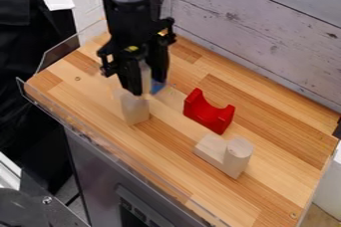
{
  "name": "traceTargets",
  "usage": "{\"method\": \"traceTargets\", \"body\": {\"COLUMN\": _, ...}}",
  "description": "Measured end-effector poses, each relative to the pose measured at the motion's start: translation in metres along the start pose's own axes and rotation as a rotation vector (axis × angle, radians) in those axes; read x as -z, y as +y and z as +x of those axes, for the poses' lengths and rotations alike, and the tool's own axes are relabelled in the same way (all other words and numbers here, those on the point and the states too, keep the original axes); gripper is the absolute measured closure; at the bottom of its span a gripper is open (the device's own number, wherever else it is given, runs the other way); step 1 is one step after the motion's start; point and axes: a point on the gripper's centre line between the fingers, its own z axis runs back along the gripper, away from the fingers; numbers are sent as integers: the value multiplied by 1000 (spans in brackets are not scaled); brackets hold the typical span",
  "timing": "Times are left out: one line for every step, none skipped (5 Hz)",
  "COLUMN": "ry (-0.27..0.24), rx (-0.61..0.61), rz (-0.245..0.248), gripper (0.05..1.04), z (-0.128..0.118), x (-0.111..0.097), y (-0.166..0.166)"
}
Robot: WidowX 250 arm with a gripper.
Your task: Remove the cylinder in top of object and put on top of the cube
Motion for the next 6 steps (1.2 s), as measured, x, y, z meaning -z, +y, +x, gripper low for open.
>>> {"method": "traceTargets", "body": {"ry": 4, "rx": -6, "rz": 15, "gripper": 554, "z": 1, "x": -2, "y": 8}}
{"method": "traceTargets", "body": {"ry": 24, "rx": -9, "rz": 28, "gripper": 553, "z": -1, "x": 5, "y": 15}}
{"method": "traceTargets", "body": {"ry": 50, "rx": 2, "rz": 7, "gripper": 553, "z": -2, "x": 11, "y": 10}}
{"method": "traceTargets", "body": {"ry": 77, "rx": 0, "rz": 0, "gripper": 554, "z": -1, "x": 19, "y": 6}}
{"method": "traceTargets", "body": {"ry": 85, "rx": 5, "rz": 3, "gripper": 553, "z": 0, "x": 23, "y": 5}}
{"method": "traceTargets", "body": {"ry": 85, "rx": 5, "rz": 4, "gripper": 553, "z": 2, "x": 24, "y": 4}}
